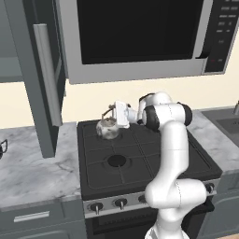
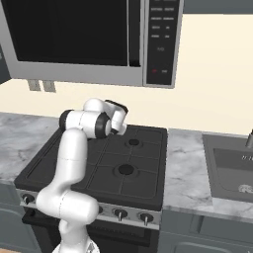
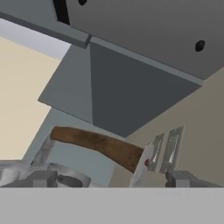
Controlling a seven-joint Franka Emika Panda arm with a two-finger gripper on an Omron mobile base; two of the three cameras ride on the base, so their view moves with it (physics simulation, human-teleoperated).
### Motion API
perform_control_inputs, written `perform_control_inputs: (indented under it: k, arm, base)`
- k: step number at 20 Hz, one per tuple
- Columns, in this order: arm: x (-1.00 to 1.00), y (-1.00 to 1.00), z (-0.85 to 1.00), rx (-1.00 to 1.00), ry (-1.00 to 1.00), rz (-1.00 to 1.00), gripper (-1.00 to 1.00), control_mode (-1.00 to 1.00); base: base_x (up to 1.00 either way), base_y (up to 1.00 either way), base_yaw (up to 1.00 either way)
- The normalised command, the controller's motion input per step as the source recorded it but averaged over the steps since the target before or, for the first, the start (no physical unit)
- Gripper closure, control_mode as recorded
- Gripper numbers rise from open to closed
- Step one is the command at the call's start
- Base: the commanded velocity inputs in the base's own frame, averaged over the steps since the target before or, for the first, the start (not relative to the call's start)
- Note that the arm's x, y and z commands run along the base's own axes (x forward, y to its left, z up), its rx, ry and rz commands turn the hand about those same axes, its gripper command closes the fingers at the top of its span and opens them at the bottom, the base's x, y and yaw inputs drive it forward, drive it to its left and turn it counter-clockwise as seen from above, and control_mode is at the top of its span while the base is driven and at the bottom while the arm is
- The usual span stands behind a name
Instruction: Pick the kettle from the cabinet and place it on a stove burner. Then pick the pot from the counter and place it on another stove burner. Finally, turn both burners on.
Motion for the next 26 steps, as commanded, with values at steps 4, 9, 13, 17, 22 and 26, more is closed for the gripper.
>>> perform_control_inputs:
  k: [4, 9, 13, 17, 22, 26]
  arm:
    - [0.00, -0.14, -0.01, 0.00, 0.00, 0.05, -1.00, -1.00]
    - [0.00, -0.17, 0.00, 0.00, -0.01, 0.03, -1.00, -1.00]
    - [0.00, -0.20, 0.00, 0.00, -0.03, 0.02, -1.00, -1.00]
    - [-0.05, -0.23, 0.00, 0.01, -0.06, 0.02, -1.00, -1.00]
    - [-0.23, -0.15, 0.13, 0.01, -0.10, 0.00, -1.00, -1.00]
    - [-0.47, -0.04, 0.29, 0.00, -0.12, 0.00, -1.00, -1.00]
  base:
    - [0.00, 0.00, 0.00]
    - [0.00, 0.00, 0.00]
    - [0.00, 0.00, 0.00]
    - [0.00, 0.00, 0.00]
    - [0.00, 0.00, 0.00]
    - [0.00, 0.00, 0.00]
